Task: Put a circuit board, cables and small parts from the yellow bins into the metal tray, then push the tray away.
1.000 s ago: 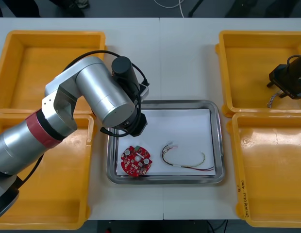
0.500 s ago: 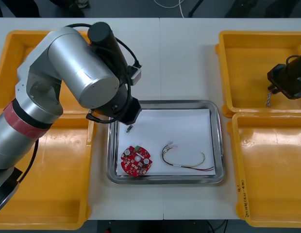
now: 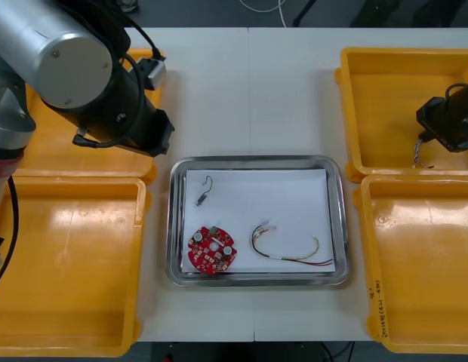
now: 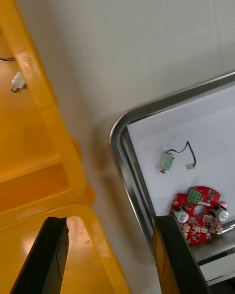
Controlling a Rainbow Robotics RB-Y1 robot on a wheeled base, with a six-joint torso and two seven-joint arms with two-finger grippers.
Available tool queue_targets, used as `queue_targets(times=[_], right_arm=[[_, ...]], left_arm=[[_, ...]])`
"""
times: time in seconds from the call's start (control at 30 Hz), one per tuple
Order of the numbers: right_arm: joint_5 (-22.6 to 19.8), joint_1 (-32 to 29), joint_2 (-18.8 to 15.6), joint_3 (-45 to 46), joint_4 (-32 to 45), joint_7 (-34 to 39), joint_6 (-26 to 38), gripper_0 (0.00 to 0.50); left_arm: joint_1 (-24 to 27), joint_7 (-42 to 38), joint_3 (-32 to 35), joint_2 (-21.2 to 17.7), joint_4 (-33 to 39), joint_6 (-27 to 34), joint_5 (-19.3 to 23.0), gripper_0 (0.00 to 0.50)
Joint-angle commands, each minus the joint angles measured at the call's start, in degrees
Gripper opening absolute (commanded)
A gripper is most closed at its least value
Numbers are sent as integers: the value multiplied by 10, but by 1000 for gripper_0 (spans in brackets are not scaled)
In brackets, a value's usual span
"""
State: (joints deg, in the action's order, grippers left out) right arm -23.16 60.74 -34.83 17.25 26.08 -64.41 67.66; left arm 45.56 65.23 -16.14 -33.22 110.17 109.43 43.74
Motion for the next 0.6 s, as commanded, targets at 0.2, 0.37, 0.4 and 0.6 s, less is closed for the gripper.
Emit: queue_targets(times=[0.2, 0.37, 0.4, 0.6], right_arm=[[23, -12, -14, -8, 158, 10, 155, 0], [30, -12, -16, -8, 246, 7, 246, 0], [30, -12, -16, -8, 246, 7, 246, 0], [20, -13, -13, -9, 354, -5, 357, 0]], left_arm=[[30, 88, 76, -64, -36, 6, 14, 500], [30, 161, 108, -79, -80, 6, 21, 500], [30, 161, 108, -79, -80, 6, 21, 500], [30, 249, 132, -103, -136, -2, 25, 500]])
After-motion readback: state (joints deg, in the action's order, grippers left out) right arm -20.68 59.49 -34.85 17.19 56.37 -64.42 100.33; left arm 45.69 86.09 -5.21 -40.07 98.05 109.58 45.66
